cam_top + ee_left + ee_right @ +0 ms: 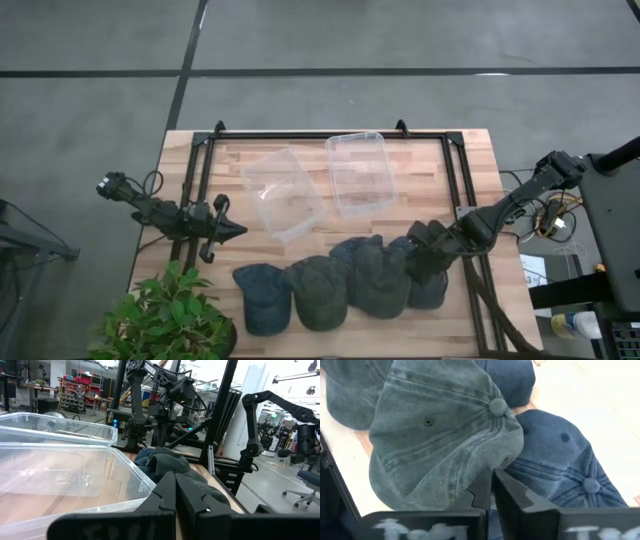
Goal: Pick & Place hat
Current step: Put the left dark green cap into the right transparent bin
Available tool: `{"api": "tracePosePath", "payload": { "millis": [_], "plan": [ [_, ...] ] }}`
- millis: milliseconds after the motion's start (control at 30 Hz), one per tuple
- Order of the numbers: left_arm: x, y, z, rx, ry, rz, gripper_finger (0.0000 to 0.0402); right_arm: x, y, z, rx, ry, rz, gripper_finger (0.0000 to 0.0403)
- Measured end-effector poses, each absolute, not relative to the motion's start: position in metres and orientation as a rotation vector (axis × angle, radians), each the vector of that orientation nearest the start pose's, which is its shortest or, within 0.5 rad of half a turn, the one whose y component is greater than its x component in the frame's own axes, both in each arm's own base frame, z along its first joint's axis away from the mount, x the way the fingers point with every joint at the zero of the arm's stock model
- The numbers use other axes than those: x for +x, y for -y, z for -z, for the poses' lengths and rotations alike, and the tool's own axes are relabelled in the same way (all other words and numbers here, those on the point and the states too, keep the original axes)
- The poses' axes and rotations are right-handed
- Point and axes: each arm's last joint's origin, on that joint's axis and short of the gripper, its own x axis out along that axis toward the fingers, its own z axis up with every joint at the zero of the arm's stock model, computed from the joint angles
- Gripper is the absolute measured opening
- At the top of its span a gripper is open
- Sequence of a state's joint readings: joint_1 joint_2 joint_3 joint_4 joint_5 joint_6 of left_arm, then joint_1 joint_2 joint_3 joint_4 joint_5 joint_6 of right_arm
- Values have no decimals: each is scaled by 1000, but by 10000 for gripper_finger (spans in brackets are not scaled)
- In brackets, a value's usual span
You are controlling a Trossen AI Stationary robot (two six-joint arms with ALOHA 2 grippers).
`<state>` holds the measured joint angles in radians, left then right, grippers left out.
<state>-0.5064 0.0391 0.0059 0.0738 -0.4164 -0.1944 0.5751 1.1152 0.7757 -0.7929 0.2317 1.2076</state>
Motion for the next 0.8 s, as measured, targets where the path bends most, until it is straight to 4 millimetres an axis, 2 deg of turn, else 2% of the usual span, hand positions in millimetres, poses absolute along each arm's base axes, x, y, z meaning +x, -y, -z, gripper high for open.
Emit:
{"api": "tracePosePath", "payload": {
  "millis": [100, 233, 567, 800],
  "plan": [
    [91, 37, -170, -212, 28, 94, 0, 168, -101, -231, 627, -1043, 336, 8],
    [91, 37, -170, -212, 28, 94, 0, 171, -102, -243, 592, -1028, 298, 8],
    [91, 37, -170, -212, 29, 93, 0, 175, -102, -294, 538, -908, 299, 8],
    [89, 36, -183, -199, 65, 95, 0, 171, -97, -327, 497, -855, 337, 8]
  ]
}}
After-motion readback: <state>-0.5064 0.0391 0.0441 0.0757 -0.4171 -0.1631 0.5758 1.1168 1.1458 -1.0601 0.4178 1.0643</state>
